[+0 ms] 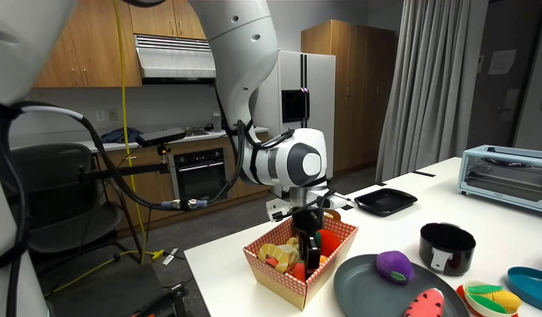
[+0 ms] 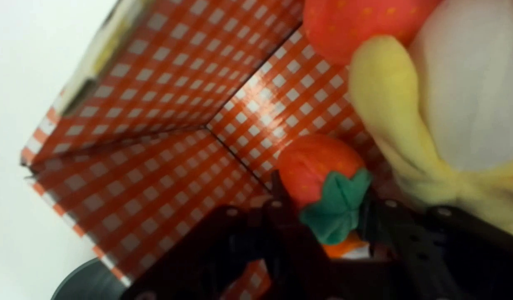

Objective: Take the green object on the plate and put it in the basket, then take the melon, the purple object and the red object from the basket and put them on the plate

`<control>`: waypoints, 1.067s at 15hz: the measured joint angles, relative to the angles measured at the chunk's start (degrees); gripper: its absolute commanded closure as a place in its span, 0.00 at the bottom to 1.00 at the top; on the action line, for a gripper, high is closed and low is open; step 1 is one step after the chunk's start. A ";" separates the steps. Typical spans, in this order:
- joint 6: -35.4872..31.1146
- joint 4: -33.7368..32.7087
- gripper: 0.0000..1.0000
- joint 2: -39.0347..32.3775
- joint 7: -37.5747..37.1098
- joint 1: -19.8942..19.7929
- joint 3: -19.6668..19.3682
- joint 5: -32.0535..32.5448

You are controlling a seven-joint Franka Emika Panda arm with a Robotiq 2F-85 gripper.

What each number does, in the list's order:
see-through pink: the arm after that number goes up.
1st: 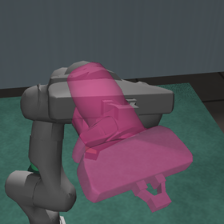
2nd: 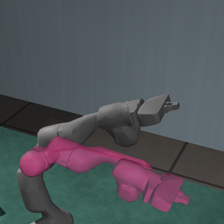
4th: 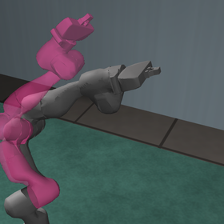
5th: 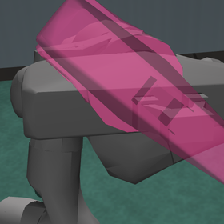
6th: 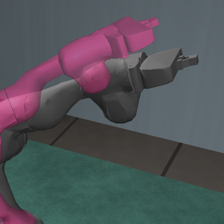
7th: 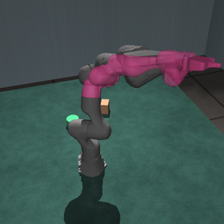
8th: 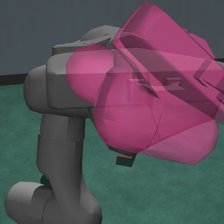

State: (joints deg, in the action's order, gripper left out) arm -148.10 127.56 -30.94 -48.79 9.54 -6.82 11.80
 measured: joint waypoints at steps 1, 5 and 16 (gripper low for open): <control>0.00 -0.24 0.92 -0.08 0.00 0.01 -0.32 0.00; 0.00 -0.62 0.95 -0.01 0.07 0.05 -2.16 0.00; 2.29 4.50 0.95 10.29 0.18 2.77 -2.97 2.57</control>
State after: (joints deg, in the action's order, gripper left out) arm -145.81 132.06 -20.65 -48.62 12.32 -9.79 14.37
